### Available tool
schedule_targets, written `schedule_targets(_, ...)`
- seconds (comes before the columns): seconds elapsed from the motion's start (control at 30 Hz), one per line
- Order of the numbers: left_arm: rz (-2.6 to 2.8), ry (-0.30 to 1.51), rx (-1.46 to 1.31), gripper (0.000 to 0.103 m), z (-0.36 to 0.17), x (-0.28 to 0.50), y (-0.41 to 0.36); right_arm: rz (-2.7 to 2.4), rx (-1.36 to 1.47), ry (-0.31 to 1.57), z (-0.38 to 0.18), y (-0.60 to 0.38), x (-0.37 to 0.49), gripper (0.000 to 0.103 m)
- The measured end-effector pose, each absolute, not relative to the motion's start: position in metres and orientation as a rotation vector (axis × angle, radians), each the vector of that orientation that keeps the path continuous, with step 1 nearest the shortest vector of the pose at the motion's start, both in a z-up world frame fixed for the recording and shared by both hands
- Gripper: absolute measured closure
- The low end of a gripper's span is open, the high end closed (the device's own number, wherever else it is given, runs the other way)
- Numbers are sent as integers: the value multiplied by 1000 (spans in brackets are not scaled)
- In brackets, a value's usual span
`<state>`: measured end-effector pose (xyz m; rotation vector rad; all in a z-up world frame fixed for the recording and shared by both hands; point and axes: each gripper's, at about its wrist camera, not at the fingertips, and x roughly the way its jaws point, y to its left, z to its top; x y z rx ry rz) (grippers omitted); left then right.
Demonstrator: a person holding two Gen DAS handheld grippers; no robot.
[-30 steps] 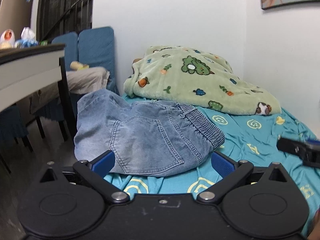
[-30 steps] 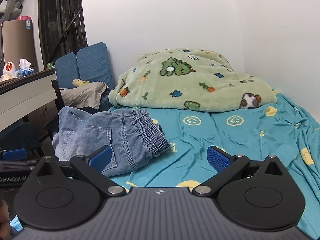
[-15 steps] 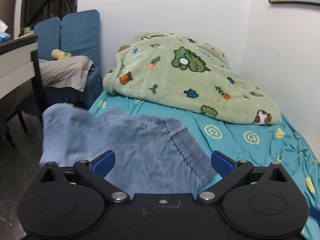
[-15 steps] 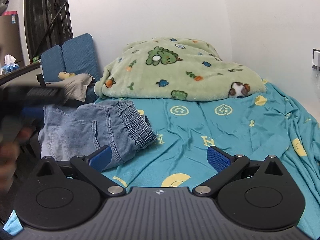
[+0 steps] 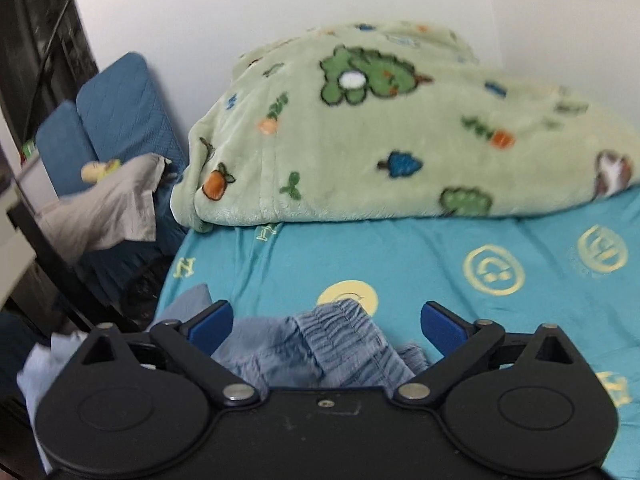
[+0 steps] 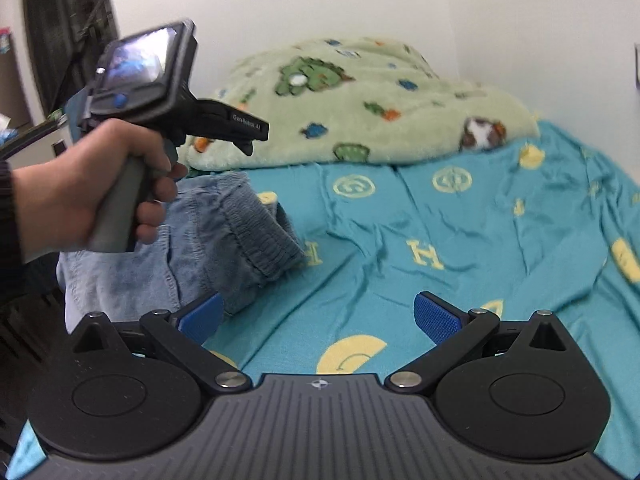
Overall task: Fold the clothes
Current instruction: 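Grasp the elastic cuff of the blue jeans with the left gripper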
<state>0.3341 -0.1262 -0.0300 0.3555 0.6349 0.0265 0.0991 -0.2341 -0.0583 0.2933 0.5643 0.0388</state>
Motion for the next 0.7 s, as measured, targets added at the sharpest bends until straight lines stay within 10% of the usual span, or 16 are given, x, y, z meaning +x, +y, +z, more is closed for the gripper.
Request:
schedule_targets(0.37,173,797,424,25,-66,385,-128,47,410,611,-77,-246,110,0)
schedule_targets(0.43,179,798,398,35,-64,385,-126,46,416,608,-77,-247,109,0)
schedule_targets(0.57,169,771,322,91,-43,360,-121,45,406,598,-78,-247,106,0)
schedule_targets(0.7,145,720,265,94,-14,320,-116,39,395,581,-77,-251,106,0)
